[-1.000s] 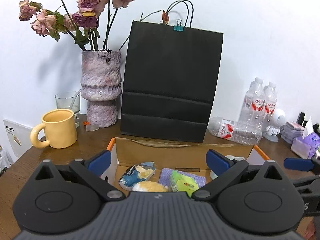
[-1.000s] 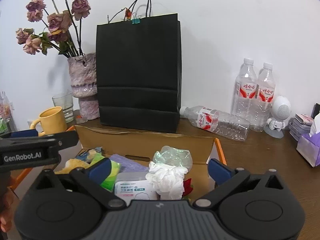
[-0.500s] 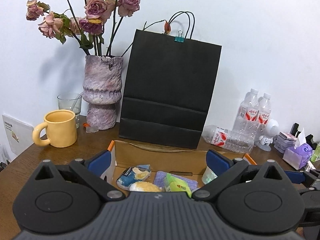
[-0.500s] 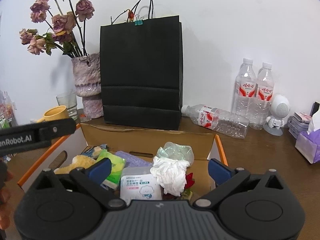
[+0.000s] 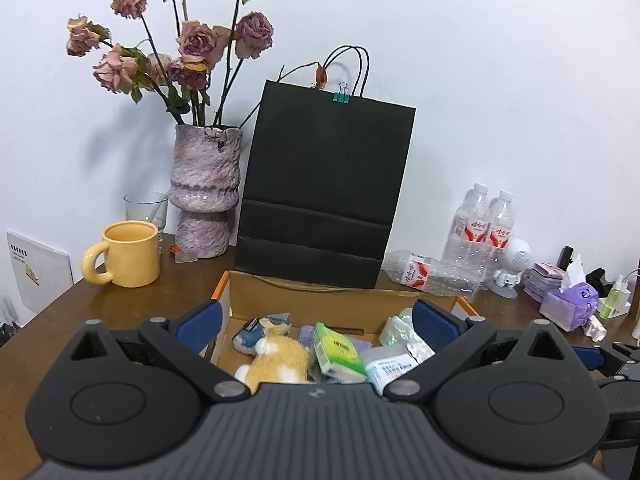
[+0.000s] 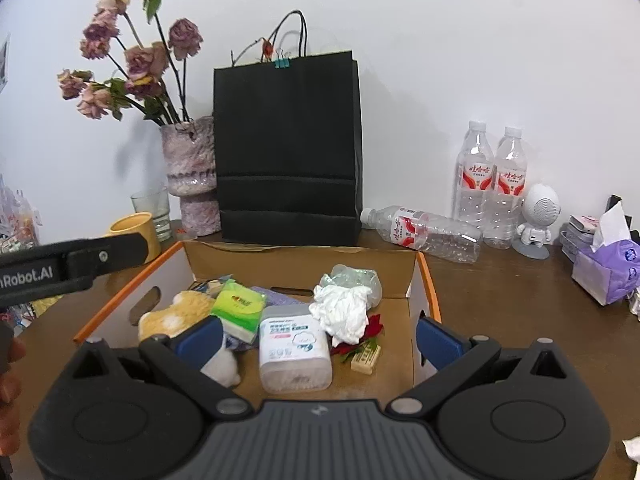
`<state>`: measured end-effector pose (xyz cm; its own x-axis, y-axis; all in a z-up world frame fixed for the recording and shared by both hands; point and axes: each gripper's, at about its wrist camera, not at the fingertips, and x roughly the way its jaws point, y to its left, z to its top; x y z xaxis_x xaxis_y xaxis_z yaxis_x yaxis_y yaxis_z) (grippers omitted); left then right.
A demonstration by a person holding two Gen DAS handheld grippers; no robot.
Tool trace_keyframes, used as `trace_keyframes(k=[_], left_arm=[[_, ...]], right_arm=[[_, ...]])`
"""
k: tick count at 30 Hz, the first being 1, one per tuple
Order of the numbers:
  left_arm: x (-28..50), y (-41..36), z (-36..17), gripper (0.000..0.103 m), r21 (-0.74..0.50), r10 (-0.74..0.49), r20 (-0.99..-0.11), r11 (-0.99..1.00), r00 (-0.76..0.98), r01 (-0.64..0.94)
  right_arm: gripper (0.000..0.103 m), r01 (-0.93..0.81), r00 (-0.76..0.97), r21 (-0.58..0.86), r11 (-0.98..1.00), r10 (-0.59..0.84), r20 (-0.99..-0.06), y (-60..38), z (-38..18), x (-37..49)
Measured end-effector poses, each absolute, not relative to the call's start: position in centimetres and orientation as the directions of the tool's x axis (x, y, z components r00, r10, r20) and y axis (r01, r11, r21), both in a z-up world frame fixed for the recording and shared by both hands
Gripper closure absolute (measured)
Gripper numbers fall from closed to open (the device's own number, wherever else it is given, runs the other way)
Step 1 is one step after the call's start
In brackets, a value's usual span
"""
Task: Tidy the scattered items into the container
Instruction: 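Move both tools back toward the white round lid and clear packet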
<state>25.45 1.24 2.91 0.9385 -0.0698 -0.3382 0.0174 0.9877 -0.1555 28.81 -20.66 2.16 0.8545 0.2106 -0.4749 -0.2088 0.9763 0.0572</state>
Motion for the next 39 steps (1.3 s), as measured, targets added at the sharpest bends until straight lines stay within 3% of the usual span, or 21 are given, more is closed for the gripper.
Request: trace_keyframes(k=[12, 19, 30, 39], left_arm=[[18.1, 0.6, 1.8, 0.0, -0.124, -0.076, -0.326, 0.992, 0.942, 0.037], [15.1, 1.0, -0.3, 0.0, -0.116, -0.079, -0.362, 0.992, 0.929, 0.039], [13.5, 1.6, -4.7, 0.0, -0.079, -0.024, -0.441, 0.997, 0.897, -0.013], [12.9, 1.4, -6.3, 0.0, -0.02, 0.026, -0.425, 0.999, 0.905, -0.037]], right_arm=[[0.0, -0.229, 0.871, 0.061, 0.972, 0.232, -0.432, -21.0, 1.8, 21.4], [0.0, -0.233, 0.862, 0.073, 0.97, 0.24, -0.447, -21.0, 0.0, 18.4], [0.0, -0.246, 0.845, 0.01, 0.969, 0.219, -0.488, -19.7, -4.6, 16.0], [0.0, -0.242, 0.857, -0.055, 0.969, 0.187, -0.48, -18.8, -5.9, 15.4]])
